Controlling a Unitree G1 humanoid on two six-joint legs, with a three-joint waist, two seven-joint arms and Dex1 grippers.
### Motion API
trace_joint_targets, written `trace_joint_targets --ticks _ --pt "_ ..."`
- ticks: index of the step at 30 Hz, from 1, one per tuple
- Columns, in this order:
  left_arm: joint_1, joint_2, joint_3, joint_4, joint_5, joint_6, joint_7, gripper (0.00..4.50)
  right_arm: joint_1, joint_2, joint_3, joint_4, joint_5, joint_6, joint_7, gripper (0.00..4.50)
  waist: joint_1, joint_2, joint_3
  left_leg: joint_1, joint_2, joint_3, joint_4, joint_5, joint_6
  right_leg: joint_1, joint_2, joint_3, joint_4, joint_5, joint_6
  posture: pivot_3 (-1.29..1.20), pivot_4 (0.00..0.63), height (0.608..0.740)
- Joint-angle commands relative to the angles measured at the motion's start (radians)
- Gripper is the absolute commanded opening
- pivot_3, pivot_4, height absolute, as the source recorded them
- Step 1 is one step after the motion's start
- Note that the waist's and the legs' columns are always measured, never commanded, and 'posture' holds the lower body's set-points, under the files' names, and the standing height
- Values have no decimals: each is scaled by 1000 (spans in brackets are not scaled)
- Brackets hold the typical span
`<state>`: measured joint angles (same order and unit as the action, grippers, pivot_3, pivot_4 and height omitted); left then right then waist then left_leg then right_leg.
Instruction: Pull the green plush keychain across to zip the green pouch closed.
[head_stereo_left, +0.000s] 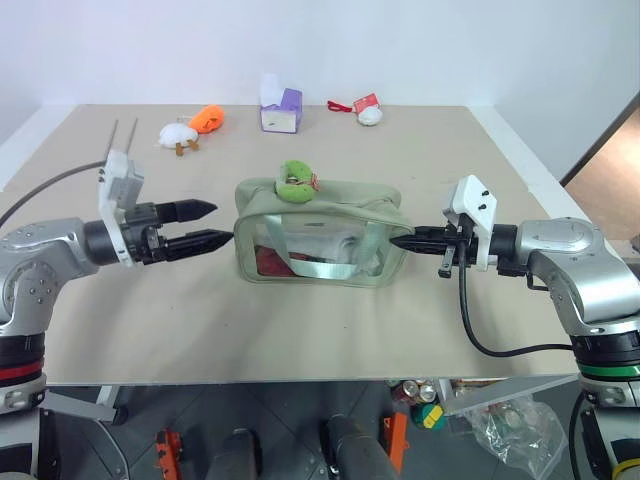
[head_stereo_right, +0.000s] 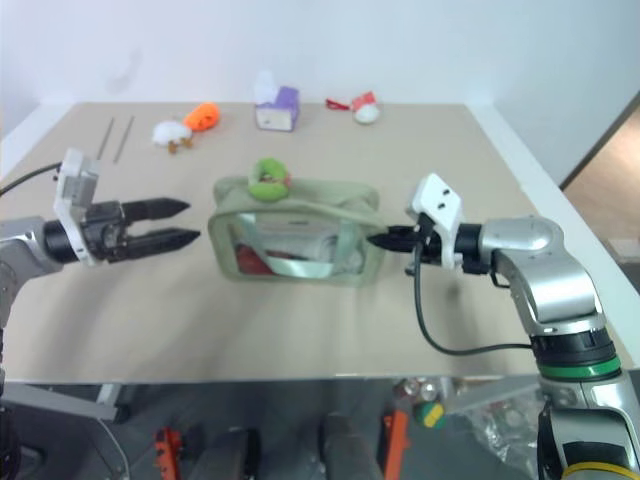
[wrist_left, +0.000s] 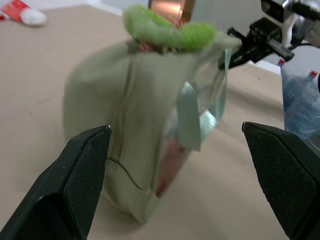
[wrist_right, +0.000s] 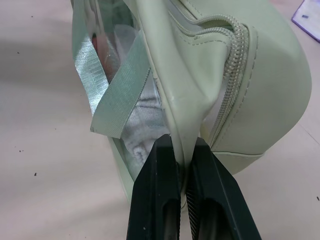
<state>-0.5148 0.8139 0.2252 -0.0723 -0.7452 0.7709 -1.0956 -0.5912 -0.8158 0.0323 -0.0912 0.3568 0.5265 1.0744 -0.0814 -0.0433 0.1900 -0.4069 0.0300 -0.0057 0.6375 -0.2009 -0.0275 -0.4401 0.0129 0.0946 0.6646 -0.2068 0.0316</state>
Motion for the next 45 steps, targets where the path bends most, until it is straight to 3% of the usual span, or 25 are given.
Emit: trace_joint_targets --ticks 1,4,5,9,16,18,28,29,39,41,45 --pt "-8 -28 -27 -18 21 -34 21 4342 -15 5 -2 -22 6 -6 7 0 0 0 0 0 0 0 0 0 0 0 0 0 0 0 0 0 150 740" --pt "-35 -65 -45 17 41 -57 44 4342 -14 4 -3 -31 8 -2 5 0 0 0 0 0 0 0 0 0 0 0 0 0 0 1 1 0 150 740" --pt "-45 -76 -46 28 44 -60 51 4108 -12 2 -5 -34 8 0 4 0 0 0 0 0 0 0 0 0 0 0 0 0 0 1 2 0 150 740" --pt "-52 -97 -58 41 51 -65 55 2943 0 -7 -15 -48 12 7 1 0 -1 0 0 0 0 0 0 0 0 0 1 0 0 2 4 0 150 740" --pt "-51 -121 -64 41 45 -66 52 481 17 -14 -22 -67 16 20 -7 0 -1 0 0 0 0 0 -1 0 0 0 0 1 0 2 4 0 150 740" --pt "-56 -121 -64 42 43 -61 49 17 18 -14 -23 -70 17 22 -8 0 -1 0 0 0 0 0 -1 0 0 0 0 1 0 2 4 0 150 740" --pt "-128 -146 -32 94 29 -67 75 17 25 -6 -39 -50 37 60 -26 0 -1 0 0 0 0 0 -1 0 0 0 0 1 0 2 4 0 150 740" --pt "-133 -147 -26 99 25 -66 76 0 21 -4 -44 -44 41 69 -32 738 -1 0 0 0 0 0 -1 0 0 0 0 1 0 2 4 0 150 740" --pt "-125 -142 35 101 -8 -53 110 0 49 -33 -70 -75 82 109 -22 4164 1 0 0 -1 0 0 -1 0 0 -1 0 1 0 2 4 0 150 740" --pt "-121 -143 38 94 -11 -50 115 0 43 -35 -78 -76 89 111 -22 4460 2 0 0 -1 -1 0 -1 0 0 -1 0 1 0 2 4 0 150 740" --pt "-118 -146 42 82 -19 -48 131 0 0 -50 -120 -45 85 99 -51 4460 2 0 0 -1 -1 0 -1 0 0 -1 0 1 0 2 4 0 150 740"
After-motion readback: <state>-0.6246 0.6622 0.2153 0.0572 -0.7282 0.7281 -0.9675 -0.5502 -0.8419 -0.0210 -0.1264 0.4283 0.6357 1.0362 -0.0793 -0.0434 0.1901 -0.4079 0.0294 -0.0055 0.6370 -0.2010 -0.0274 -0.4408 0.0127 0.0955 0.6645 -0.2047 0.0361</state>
